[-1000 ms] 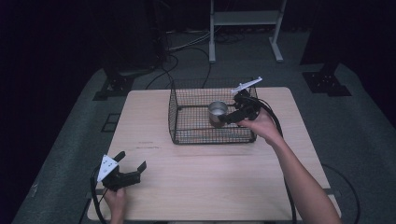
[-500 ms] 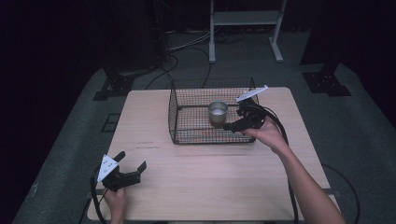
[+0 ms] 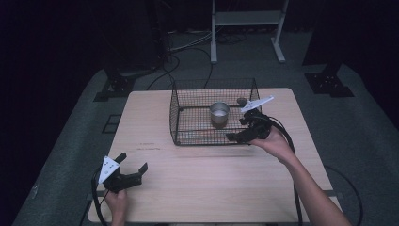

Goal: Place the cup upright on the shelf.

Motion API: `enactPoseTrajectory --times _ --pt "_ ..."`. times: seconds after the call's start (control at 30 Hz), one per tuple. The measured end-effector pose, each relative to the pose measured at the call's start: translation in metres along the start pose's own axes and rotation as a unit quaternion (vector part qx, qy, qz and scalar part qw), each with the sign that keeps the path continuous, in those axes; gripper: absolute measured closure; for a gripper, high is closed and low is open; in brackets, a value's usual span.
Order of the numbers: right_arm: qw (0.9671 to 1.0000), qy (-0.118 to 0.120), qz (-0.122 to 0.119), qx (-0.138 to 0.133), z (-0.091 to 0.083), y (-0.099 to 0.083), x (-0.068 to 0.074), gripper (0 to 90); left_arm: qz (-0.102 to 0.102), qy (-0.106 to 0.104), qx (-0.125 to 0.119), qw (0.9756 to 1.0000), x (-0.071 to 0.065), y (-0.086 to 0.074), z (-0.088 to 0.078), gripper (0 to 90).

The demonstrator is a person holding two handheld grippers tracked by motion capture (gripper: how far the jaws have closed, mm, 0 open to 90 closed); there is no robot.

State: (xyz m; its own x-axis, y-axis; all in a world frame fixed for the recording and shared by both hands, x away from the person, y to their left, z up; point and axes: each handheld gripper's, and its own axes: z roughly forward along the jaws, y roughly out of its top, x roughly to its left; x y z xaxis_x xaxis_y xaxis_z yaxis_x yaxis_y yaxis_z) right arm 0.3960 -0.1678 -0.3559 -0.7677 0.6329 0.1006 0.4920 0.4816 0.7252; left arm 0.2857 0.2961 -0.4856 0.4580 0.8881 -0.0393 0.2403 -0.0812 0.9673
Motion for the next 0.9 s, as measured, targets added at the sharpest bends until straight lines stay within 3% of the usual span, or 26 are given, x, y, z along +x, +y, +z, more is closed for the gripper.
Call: enactPoseTrajectory --times 0.43,0.5,0.9 --pt "1.0000 0.000 -0.002 0.001 -0.007 -0.022 0.003 11.8 0.002 0.000 0.001 1.0000 0.000 0.000 0.000 0.0" --pt "0.9999 0.010 0.003 -0.006 -0.010 -0.028 0.004 12.3 0.001 0.000 0.002 1.0000 -0.001 0.000 0.000 0.0" --pt "0.9999 0.016 0.001 -0.005 -0.016 -0.047 0.009 12.9 0.001 0.000 0.002 1.0000 -0.001 0.000 0.000 0.0"
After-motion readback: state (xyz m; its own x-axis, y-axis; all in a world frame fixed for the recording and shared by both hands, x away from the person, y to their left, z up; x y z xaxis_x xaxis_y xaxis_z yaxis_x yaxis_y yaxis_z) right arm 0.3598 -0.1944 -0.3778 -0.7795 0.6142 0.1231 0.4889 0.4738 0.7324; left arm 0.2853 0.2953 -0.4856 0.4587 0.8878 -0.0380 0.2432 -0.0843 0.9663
